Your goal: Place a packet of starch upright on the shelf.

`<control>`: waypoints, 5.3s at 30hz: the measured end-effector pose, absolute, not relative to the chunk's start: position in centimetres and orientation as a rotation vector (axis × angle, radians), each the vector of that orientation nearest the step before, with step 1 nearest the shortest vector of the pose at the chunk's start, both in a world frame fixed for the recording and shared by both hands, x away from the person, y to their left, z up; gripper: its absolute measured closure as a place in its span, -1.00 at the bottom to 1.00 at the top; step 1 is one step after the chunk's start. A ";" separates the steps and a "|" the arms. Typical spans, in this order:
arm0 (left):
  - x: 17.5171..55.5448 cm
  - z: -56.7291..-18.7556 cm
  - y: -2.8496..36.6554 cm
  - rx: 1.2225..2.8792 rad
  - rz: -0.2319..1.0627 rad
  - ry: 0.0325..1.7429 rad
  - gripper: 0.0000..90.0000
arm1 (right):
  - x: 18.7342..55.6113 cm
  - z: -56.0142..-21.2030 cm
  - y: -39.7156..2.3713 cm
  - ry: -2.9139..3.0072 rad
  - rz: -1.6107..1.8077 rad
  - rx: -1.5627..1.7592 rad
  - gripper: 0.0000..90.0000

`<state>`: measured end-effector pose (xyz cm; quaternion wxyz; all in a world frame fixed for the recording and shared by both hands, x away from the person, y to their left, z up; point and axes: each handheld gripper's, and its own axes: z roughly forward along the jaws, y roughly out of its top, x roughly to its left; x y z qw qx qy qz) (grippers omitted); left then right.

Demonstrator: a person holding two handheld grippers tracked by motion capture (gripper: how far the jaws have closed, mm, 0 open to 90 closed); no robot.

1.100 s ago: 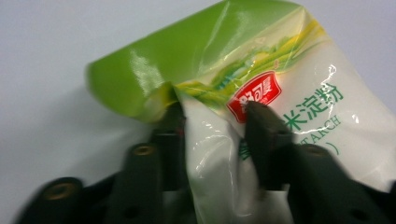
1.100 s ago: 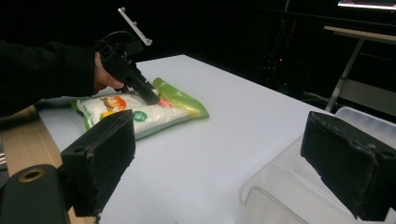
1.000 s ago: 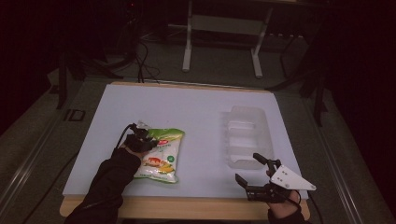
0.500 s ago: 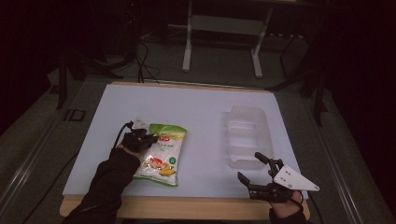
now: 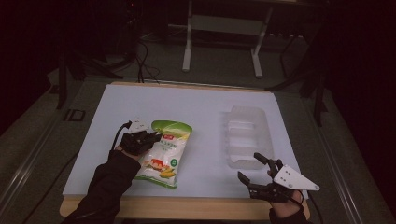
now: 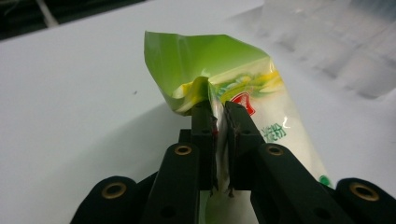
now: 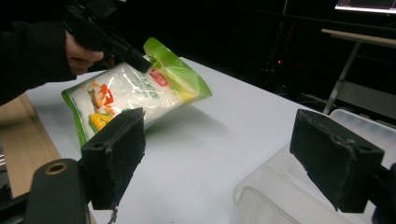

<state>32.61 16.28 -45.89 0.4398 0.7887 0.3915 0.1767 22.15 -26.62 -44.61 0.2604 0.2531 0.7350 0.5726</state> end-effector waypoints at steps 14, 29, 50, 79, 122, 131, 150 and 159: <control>29.4 -42.3 14.8 1.902 0.427 0.806 0.89 | 21.9 -44.3 -26.7 2.015 1.555 0.650 -0.38; 28.6 -40.3 14.2 1.761 0.348 0.704 0.89 | 22.8 -42.5 -27.1 2.012 1.590 0.644 -0.33; 27.5 -39.0 12.2 1.651 0.279 0.599 0.90 | 29.4 -40.8 -21.9 2.254 1.653 0.719 -0.78; 27.7 -38.6 11.0 1.623 0.193 0.517 0.90 | 30.7 -39.1 -18.3 2.581 1.596 0.577 0.83; 26.8 -47.2 17.7 1.692 0.231 0.762 -0.96 | 39.3 -31.0 -28.2 2.209 1.376 0.692 0.86; 26.2 -48.7 18.4 1.642 0.215 0.803 -0.96 | 41.7 -32.5 -29.7 2.224 1.356 0.735 0.86; 26.5 -49.4 18.4 1.627 0.207 0.792 -0.96 | 47.0 -38.8 -30.1 2.261 1.342 0.859 0.86; 26.5 -49.6 18.5 1.620 0.207 0.808 -0.96 | 47.4 -41.3 -31.1 2.241 1.422 0.916 0.86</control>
